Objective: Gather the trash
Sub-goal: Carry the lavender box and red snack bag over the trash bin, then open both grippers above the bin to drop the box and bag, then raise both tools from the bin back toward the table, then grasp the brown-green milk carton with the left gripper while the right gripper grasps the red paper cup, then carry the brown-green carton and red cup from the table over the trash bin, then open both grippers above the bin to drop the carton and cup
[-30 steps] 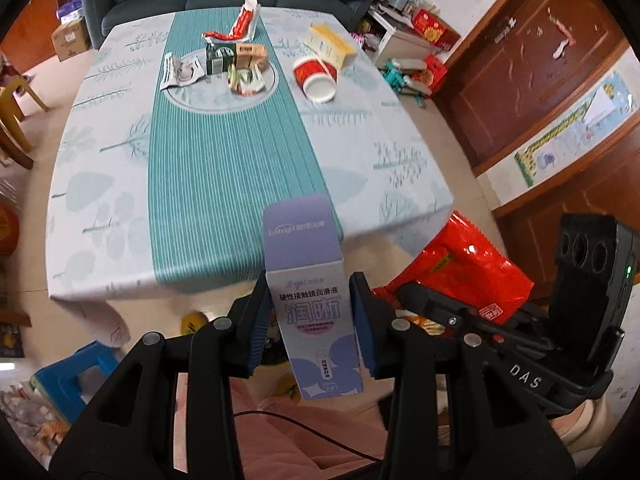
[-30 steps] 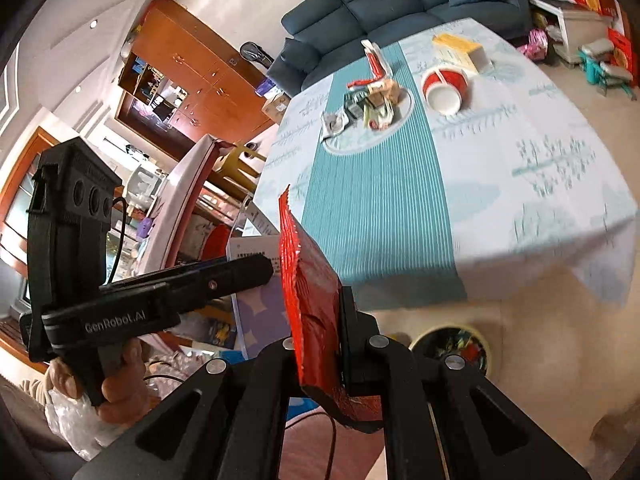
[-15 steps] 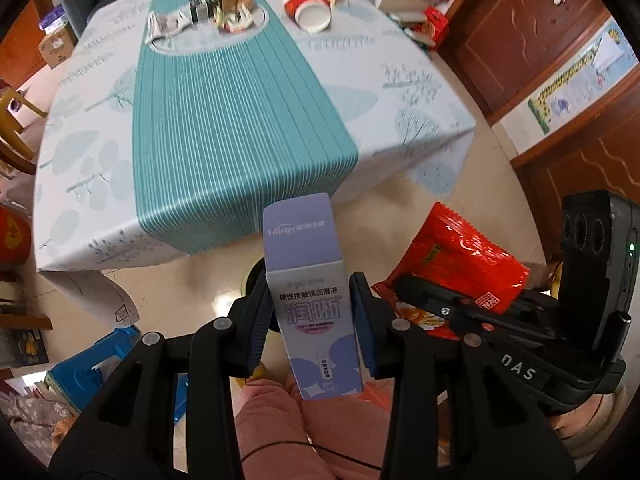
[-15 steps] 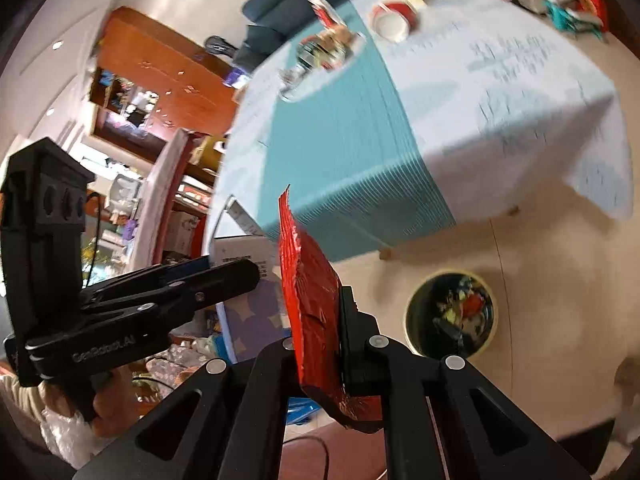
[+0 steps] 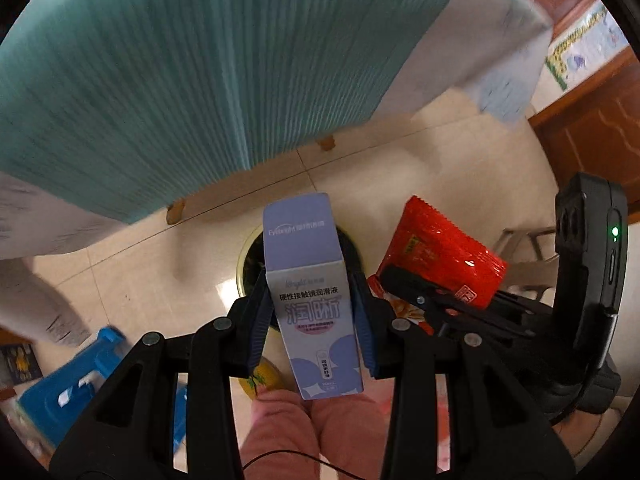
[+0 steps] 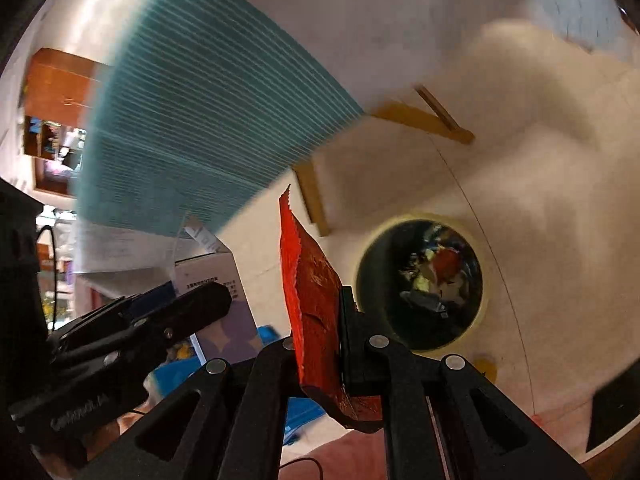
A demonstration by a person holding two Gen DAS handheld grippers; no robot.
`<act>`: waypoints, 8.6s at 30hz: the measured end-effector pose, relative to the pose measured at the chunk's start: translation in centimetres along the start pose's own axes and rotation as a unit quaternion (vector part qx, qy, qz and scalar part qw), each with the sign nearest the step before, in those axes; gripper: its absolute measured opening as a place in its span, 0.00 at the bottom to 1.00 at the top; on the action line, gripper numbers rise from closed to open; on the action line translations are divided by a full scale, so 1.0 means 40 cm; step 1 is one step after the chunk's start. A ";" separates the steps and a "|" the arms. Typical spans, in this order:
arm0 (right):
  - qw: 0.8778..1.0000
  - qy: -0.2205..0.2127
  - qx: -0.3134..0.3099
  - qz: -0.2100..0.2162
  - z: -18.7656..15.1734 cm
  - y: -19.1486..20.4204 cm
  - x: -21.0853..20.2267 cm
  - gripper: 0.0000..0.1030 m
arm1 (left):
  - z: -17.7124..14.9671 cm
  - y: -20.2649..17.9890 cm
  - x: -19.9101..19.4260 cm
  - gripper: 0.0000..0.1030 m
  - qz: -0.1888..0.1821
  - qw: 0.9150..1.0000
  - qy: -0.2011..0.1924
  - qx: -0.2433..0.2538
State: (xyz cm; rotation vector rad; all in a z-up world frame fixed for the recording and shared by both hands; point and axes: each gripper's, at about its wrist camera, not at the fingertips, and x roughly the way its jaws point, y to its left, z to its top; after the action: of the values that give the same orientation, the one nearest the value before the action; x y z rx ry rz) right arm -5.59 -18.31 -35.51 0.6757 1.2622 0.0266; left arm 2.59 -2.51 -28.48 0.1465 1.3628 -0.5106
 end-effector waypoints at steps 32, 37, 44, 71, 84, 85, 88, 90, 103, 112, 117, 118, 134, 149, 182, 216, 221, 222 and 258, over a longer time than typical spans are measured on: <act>0.997 -0.013 0.049 -0.055 -0.062 -0.333 0.431 0.71 | -0.068 0.072 0.494 0.83 0.057 0.998 -0.015 0.021; 0.997 -0.027 0.054 -0.049 -0.061 -0.311 0.376 0.71 | -0.069 0.041 0.429 0.83 0.056 0.997 -0.036 0.036; 0.996 -0.043 0.053 -0.049 -0.071 -0.250 0.238 0.72 | -0.073 0.016 0.282 0.83 0.051 0.997 -0.044 0.033; 0.988 -0.114 -0.077 -0.067 0.015 0.282 -0.673 0.79 | 0.064 -0.168 -0.693 0.83 0.016 0.984 -0.165 0.071; 0.978 -0.168 -0.122 -0.034 0.141 0.361 -0.878 0.79 | 0.157 -0.202 -0.897 0.83 0.082 0.964 -0.250 0.028; 0.976 -0.172 -0.128 -0.031 0.154 0.367 -0.889 0.79 | 0.163 -0.202 -0.902 0.83 0.087 0.963 -0.253 0.023; 0.973 -0.181 -0.142 -0.017 0.189 0.387 -0.913 0.79 | 0.177 -0.196 -0.917 0.83 0.099 0.962 -0.254 0.008; 0.971 -0.186 -0.150 -0.008 0.207 0.401 -0.922 0.79 | 0.188 -0.187 -0.923 0.83 0.105 0.961 -0.255 -0.002; 0.970 -0.176 -0.169 -0.013 0.361 0.488 -0.816 0.78 | 0.335 -0.005 -0.883 0.82 0.106 0.965 -0.237 -0.041; 0.975 -0.171 -0.130 -0.056 0.618 0.606 -0.649 0.78 | 0.638 0.245 -0.769 0.82 0.085 0.974 -0.208 0.002; 0.978 -0.162 -0.101 -0.083 0.818 0.642 -0.527 0.78 | 0.847 0.344 -0.679 0.81 0.080 0.979 -0.180 0.055; 0.978 -0.159 -0.095 -0.094 0.856 0.644 -0.501 0.78 | 0.895 0.359 -0.652 0.80 0.077 0.980 -0.171 0.069; 0.994 -0.069 0.007 -0.087 1.177 0.474 -0.192 0.77 | 1.188 0.344 -0.256 0.75 0.044 0.981 -0.028 0.189; 0.998 -0.047 0.022 -0.043 1.167 0.458 -0.130 0.55 | 1.240 0.364 -0.140 0.48 0.006 0.984 0.047 0.171; 0.984 -0.169 -0.051 -0.016 0.633 0.543 -0.620 0.53 | 0.818 0.222 -0.663 0.42 -0.059 0.991 -0.091 0.074; 0.984 -0.029 -0.171 0.048 0.241 0.151 -0.559 0.53 | 0.173 -0.164 -0.466 0.42 0.033 0.994 -0.032 -0.103; 0.989 -0.027 -0.145 0.027 0.186 0.090 -0.416 0.53 | 0.118 -0.145 -0.336 0.42 0.040 0.995 -0.026 -0.084; 0.990 -0.024 -0.139 0.024 0.176 0.076 -0.387 0.53 | 0.103 -0.139 -0.299 0.42 0.041 0.996 -0.024 -0.080; 0.996 -0.016 -0.050 -0.067 0.036 -0.272 0.274 0.54 | -0.038 0.018 0.477 0.78 0.067 0.995 0.020 -0.065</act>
State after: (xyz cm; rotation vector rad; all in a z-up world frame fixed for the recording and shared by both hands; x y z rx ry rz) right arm -4.43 -23.63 -50.03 0.5035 1.2646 -0.0308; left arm 3.79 -6.31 -47.22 0.1407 1.4097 -0.3078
